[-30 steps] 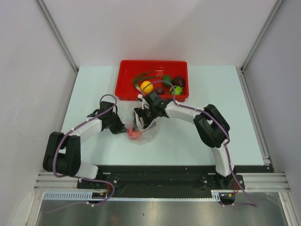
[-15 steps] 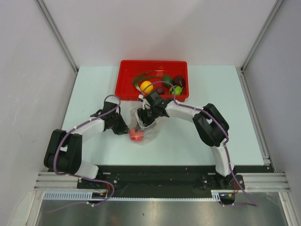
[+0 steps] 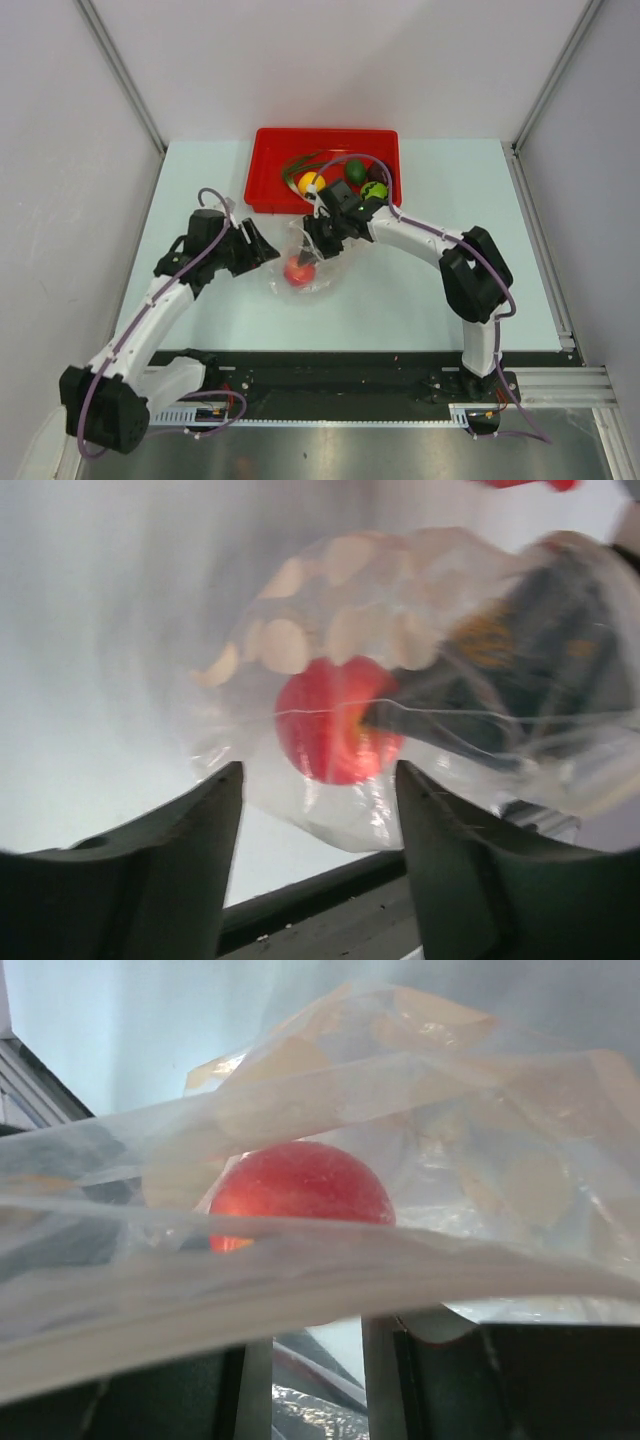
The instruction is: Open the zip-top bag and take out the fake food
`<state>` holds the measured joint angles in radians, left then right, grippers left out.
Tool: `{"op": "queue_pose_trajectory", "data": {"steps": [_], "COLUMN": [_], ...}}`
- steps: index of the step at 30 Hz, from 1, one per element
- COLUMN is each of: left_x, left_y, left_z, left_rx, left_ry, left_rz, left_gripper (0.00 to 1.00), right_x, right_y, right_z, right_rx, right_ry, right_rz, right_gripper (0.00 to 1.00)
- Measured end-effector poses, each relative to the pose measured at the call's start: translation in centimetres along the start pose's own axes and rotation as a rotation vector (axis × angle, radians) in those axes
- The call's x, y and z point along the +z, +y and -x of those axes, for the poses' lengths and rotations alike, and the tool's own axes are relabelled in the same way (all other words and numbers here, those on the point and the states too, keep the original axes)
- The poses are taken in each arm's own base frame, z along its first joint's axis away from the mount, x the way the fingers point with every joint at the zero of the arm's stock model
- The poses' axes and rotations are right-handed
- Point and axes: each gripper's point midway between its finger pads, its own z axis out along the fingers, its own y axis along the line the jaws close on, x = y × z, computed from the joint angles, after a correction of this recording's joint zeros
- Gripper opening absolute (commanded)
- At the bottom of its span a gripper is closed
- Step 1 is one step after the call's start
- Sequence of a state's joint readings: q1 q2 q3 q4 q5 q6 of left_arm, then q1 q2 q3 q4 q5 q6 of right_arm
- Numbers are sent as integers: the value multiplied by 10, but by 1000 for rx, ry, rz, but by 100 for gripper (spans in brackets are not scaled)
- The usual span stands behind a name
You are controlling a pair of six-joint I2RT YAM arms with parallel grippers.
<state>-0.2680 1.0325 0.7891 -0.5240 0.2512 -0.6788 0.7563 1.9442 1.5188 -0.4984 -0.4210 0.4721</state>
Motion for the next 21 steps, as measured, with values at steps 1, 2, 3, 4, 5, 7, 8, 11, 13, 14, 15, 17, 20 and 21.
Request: {"op": "queue_pose_trajectory", "data": {"steps": [1, 2, 3, 4, 5, 7, 8, 11, 13, 14, 15, 17, 20, 21], "left_x": [-6, -13, -17, -22, -27, -34, -36, -41, -41, -40, -38, -31, -19, -15], "left_y": [-8, -15, -21, -28, -34, -46, -51, -68, -77, -82, -85, -90, -96, -97], "left_z": [2, 4, 6, 8, 9, 13, 14, 17, 18, 18, 18, 18, 19, 20], "left_rx": [9, 17, 25, 33, 39, 54, 58, 83, 102, 110, 117, 131, 145, 151], "left_ry": [-17, -34, -45, -61, -70, -82, -84, -88, -88, -85, -80, -64, -41, -35], "left_rz": [-37, -69, -96, -123, -148, -185, -197, -232, -254, -262, -266, -268, -269, -269], "left_gripper": [74, 75, 76, 78, 79, 81, 81, 83, 84, 83, 84, 84, 81, 78], "right_x": [-3, -6, -8, -9, -10, -14, -16, -23, -29, -32, -34, -37, -40, -40], "right_y": [1, 0, 0, -2, -6, -15, -19, -28, -31, -31, -30, -27, -21, -20], "right_z": [1, 2, 1, 0, -1, -4, -6, -10, -11, -11, -11, -9, -10, -10], "right_rx": [-8, -16, -23, -30, -36, -42, -46, -54, -56, -58, -59, -64, -74, -74], "right_ry": [-11, -21, -28, -33, -36, -39, -39, -36, -37, -39, -45, -55, -61, -62], "right_rz": [-13, -32, -50, -75, -107, -172, -201, -270, -297, -303, -308, -305, -294, -291], "right_gripper": [7, 7, 7, 6, 6, 6, 6, 6, 6, 6, 6, 6, 6, 5]}}
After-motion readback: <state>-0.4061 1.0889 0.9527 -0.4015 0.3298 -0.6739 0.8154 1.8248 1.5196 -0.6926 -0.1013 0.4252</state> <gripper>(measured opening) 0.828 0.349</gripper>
